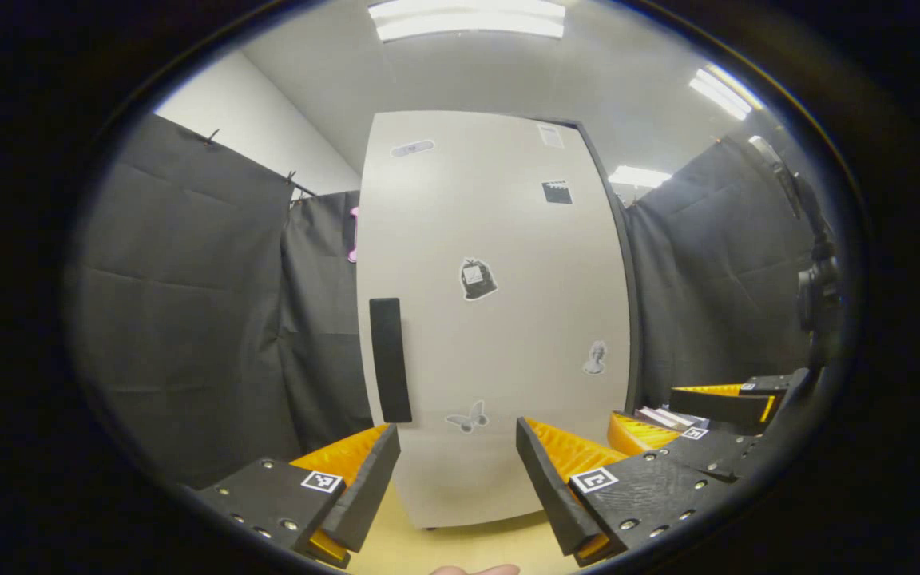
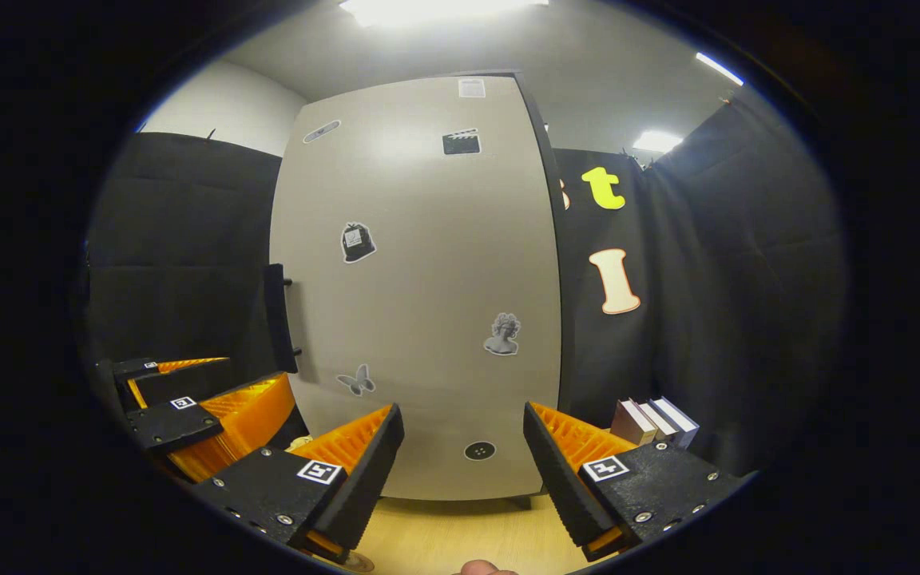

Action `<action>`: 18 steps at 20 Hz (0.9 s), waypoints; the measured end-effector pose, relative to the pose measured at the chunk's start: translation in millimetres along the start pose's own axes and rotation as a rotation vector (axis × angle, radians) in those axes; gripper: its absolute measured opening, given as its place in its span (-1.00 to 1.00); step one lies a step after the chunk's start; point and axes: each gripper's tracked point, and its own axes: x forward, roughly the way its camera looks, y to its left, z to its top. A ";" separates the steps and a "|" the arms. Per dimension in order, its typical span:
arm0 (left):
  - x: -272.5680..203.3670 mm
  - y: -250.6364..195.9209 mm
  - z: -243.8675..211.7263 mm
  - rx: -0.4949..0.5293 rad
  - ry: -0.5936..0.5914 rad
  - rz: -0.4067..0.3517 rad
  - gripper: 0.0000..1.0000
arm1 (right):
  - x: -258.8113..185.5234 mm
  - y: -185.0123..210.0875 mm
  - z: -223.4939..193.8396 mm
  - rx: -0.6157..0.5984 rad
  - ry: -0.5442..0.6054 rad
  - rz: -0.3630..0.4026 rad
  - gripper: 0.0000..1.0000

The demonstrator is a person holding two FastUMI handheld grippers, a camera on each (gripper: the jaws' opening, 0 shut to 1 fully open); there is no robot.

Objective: Open the cabinet door with the right hand, grasp the bottle in the cabinet with the left hand and place it on the coaster, then close the cabinet door with the right hand.

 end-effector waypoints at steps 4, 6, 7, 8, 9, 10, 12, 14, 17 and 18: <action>-4.1 -0.8 5.1 0.016 -0.012 0.007 0.70 | 2.1 0.8 1.2 0.004 -0.010 -0.002 0.87; -8.3 -1.9 5.8 0.013 -0.015 0.004 0.75 | 1.8 -1.9 2.2 0.012 -0.012 -0.011 0.87; -8.2 -2.3 5.8 0.016 -0.015 0.000 0.75 | 2.3 -3.0 3.5 0.012 -0.012 -0.012 0.87; -7.6 -4.5 7.2 0.021 -0.019 -0.009 0.75 | 3.2 -4.2 4.0 0.009 -0.014 -0.016 0.87; -8.2 -5.2 9.6 0.026 -0.027 -0.010 0.70 | 3.3 -5.4 4.8 0.004 -0.015 -0.020 0.87; -8.3 -5.9 10.4 0.028 -0.030 -0.010 0.70 | 3.8 -5.9 5.6 0.002 -0.017 -0.022 0.87; -11.9 -7.8 9.2 0.017 -0.024 -0.009 0.80 | 4.0 -5.3 6.0 0.002 -0.015 -0.023 0.87; -13.2 -8.3 6.1 0.003 -0.017 -0.009 0.75 | 3.1 -3.0 7.5 -0.004 -0.017 -0.020 0.87; -14.0 -9.0 3.5 -0.008 -0.007 -0.007 0.75 | 1.9 -3.9 7.0 -0.017 -0.017 -0.025 0.87; -13.9 -7.5 3.2 -0.010 -0.004 -0.003 0.75 | 1.5 -4.0 5.6 -0.017 -0.013 -0.024 0.87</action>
